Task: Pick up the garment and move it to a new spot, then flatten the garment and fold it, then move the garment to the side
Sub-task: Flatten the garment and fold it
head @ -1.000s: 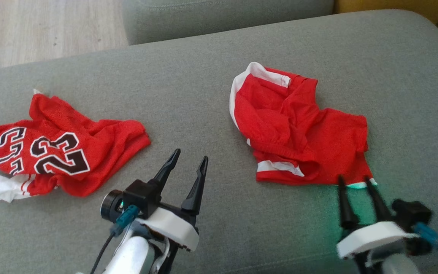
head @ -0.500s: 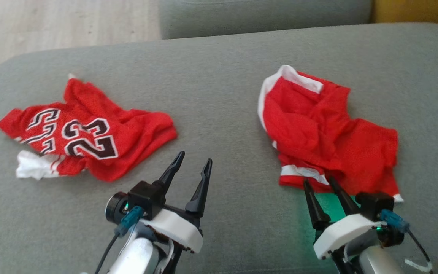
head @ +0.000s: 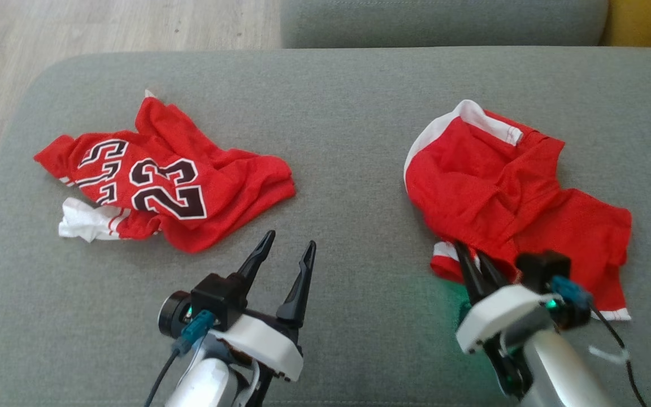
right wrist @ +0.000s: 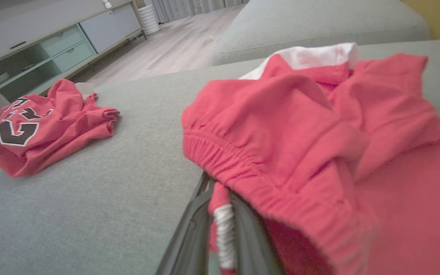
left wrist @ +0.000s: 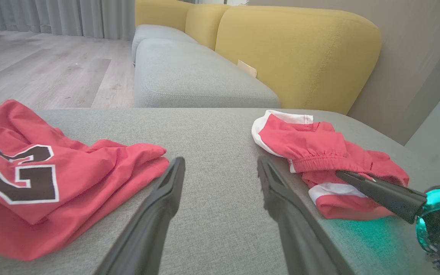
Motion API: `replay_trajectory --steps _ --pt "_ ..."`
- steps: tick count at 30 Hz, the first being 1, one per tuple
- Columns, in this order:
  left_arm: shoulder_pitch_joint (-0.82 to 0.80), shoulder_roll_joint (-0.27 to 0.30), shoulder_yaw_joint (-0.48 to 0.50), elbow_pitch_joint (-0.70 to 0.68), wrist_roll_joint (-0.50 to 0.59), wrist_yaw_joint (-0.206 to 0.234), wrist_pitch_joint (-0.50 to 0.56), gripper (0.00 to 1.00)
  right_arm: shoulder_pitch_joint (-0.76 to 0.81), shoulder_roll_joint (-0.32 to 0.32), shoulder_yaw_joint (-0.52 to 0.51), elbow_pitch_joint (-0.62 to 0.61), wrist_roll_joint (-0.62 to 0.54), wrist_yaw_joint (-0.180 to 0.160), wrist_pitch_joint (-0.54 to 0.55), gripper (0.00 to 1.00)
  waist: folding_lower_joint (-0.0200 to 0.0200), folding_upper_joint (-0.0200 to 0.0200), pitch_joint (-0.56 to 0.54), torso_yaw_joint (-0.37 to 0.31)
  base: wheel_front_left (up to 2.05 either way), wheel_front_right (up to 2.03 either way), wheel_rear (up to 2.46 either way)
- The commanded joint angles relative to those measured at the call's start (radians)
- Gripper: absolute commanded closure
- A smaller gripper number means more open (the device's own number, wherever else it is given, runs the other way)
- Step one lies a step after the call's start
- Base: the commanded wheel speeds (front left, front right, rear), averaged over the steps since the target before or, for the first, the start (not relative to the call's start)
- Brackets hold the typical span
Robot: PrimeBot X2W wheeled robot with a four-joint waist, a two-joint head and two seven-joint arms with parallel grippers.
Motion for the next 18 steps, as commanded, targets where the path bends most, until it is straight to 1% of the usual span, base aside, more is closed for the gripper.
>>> replay_trajectory --steps 1,6,10,14,15,18 --pt "-0.032 -0.002 0.025 -0.032 -0.008 0.005 -0.012 0.0 -0.05 -0.002 0.033 -0.027 -0.007 -0.001 -0.012 1.0 0.0 0.0 0.003 0.004 0.0 0.0 0.0" --pt "-0.04 -0.002 0.017 -0.032 -0.015 0.007 -0.012 0.0 -0.112 -0.002 0.099 -0.015 -0.012 -0.001 0.012 1.0 0.0 0.0 0.011 0.025 0.0 0.0 0.0" --pt "-0.047 -0.002 0.01 -0.033 -0.025 0.01 -0.012 0.0 -0.162 -0.005 0.198 0.0 0.025 -0.001 0.057 1.0 0.0 0.0 0.017 0.051 0.0 0.0 0.0" --pt "-0.053 -0.002 0.001 -0.033 -0.035 0.012 -0.012 0.0 -0.211 -0.035 0.343 0.011 0.111 -0.001 0.137 1.0 0.0 0.0 0.022 0.086 0.0 0.0 0.0" --pt "-0.056 -0.002 -0.004 -0.033 -0.04 0.014 -0.012 0.0 -0.238 -0.057 0.414 0.01 0.167 -0.001 0.18 1.0 0.0 0.0 0.025 0.104 0.0 0.0 0.0" --pt "-0.058 -0.002 -0.009 -0.032 -0.047 0.018 -0.012 0.0 -0.272 -0.088 0.503 0.014 0.267 -0.001 0.263 1.0 0.0 0.0 0.029 0.123 0.0 0.0 0.0"
